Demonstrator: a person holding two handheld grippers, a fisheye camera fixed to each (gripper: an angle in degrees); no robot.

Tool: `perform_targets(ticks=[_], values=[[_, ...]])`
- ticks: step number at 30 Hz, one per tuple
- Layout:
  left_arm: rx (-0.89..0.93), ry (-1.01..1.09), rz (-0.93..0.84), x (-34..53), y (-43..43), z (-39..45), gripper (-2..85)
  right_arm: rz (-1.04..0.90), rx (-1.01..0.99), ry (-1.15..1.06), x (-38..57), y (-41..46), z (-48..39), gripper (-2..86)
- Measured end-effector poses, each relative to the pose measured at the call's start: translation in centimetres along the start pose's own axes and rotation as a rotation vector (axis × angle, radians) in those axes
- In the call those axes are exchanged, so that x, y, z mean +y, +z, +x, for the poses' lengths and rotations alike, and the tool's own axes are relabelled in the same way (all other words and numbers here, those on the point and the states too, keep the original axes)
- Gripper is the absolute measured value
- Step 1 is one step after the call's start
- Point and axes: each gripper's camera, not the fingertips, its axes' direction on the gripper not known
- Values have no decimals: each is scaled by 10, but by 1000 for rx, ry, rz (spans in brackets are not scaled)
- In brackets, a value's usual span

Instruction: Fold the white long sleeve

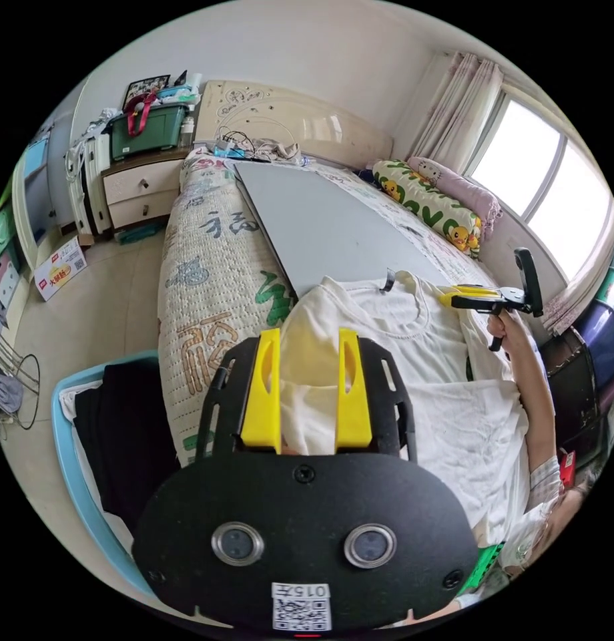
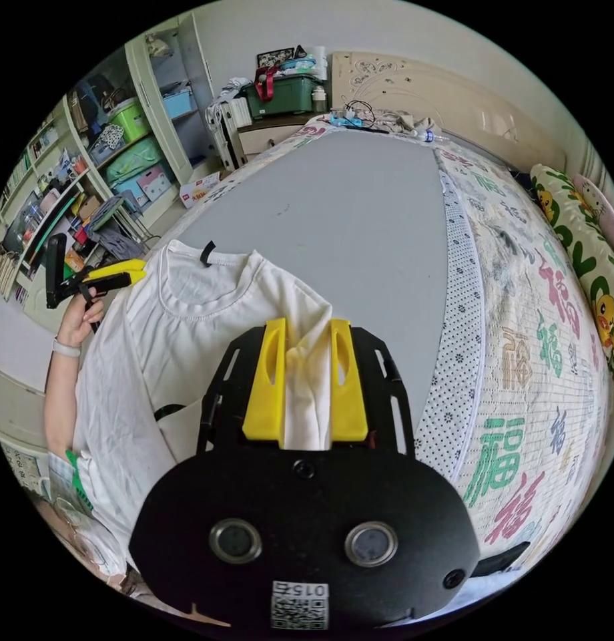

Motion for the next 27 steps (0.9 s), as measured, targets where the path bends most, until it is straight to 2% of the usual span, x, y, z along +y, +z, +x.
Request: perform_targets(ticks=[4,13,27], values=[[-12,20,-18,-27,-6,-5,100,-12,65,-63,7,6,-20,108],[-5,54,-4,-89,-39,-16,22,-12,54,-119,29,11,-38,64],[-46,82,7,-201,-117,-14,4,-8,99,-173,76,19,-64,44]])
